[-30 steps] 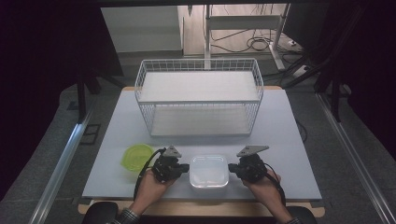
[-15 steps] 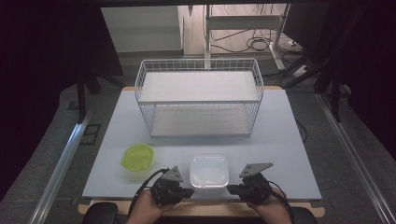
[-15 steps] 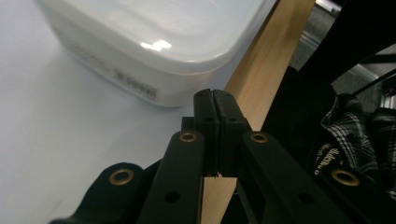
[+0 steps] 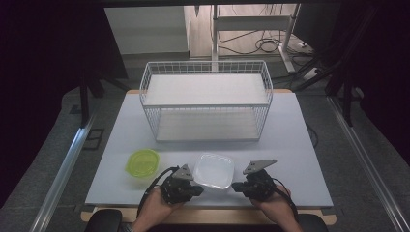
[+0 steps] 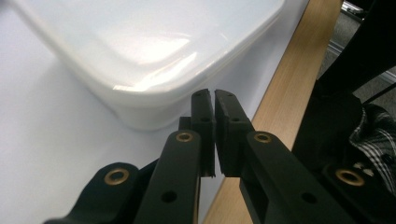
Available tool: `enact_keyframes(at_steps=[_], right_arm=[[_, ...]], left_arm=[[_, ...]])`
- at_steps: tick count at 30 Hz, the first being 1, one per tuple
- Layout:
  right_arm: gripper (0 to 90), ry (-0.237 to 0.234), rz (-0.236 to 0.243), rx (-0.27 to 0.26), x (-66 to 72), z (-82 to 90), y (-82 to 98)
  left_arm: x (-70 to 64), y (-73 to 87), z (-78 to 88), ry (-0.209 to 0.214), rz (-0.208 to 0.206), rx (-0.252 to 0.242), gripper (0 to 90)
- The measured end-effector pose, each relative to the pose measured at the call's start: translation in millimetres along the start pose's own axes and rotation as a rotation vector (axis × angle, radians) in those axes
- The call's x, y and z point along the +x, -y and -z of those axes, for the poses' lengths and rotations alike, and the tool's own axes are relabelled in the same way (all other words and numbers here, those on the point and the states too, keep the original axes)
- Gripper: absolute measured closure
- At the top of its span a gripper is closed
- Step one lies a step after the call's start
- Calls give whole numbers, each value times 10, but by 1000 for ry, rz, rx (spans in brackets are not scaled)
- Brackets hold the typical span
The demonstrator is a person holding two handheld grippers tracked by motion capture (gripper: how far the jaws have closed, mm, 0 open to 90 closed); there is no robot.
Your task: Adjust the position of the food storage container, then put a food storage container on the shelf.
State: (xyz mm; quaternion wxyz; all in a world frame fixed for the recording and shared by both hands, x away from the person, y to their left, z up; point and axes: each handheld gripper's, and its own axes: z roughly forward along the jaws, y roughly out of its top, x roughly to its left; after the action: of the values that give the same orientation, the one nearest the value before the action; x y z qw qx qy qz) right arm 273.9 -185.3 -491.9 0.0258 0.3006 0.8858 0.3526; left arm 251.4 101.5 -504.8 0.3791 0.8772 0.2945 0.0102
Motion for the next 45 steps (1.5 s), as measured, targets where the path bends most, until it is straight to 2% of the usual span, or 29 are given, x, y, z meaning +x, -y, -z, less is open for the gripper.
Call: enact_keyframes(at_steps=[2,6,8,10,11,15,17,20,22,23,24,25,26,27,28,31,32,34,37,38,42,45], right_arm=[[881,-23,1,9,38,12,27],[871,-75,38,23,192,-54,32],[870,-77,58,24,240,-102,-10],[879,-74,60,19,227,-127,-45],[879,-56,44,14,181,-126,-55],[881,-37,24,3,101,-117,-64],[882,-4,19,-1,25,-114,-82],[881,-5,14,-10,-8,-111,-86],[876,3,25,-16,-6,-86,-85],[854,20,38,-32,-7,-35,-81],[854,20,38,-32,-7,-35,-81],[802,67,60,-51,-26,31,-64],[802,67,60,-51,-26,31,-64],[763,86,64,-60,-42,65,-52],[710,98,57,-75,-64,93,-37],[499,114,35,-103,-132,141,1],[420,117,33,-105,-151,139,13],[305,122,39,-114,-180,121,44],[216,109,40,-112,-204,93,75],[186,105,37,-119,-207,86,78],[119,99,36,-132,-210,78,76],[101,91,31,-139,-224,74,69]], left_arm=[[42,38,69,-15,10,-9,871],[150,71,137,-66,31,-16,872],[185,70,144,-79,38,-23,872],[208,75,142,-90,38,-21,872],[218,79,137,-90,41,-21,870],[245,87,121,-96,49,-15,865],[251,90,120,-100,50,-15,859],[263,101,136,-106,54,-20,849],[273,114,169,-117,54,-29,825],[285,134,211,-134,40,-38,767],[285,134,211,-134,40,-38,721],[284,165,250,-164,25,-56,667],[284,165,250,-164,25,-56,607],[284,180,269,-175,17,-65,607],[286,195,286,-185,12,-75,544],[307,237,314,-189,-1,-102,314],[317,251,318,-187,-2,-106,271],[339,271,313,-180,12,-112,209],[347,275,288,-179,21,-100,112],[341,274,283,-179,20,-102,107],[321,260,277,-176,-5,-124,67],[340,259,261,-165,-21,-147,44]])
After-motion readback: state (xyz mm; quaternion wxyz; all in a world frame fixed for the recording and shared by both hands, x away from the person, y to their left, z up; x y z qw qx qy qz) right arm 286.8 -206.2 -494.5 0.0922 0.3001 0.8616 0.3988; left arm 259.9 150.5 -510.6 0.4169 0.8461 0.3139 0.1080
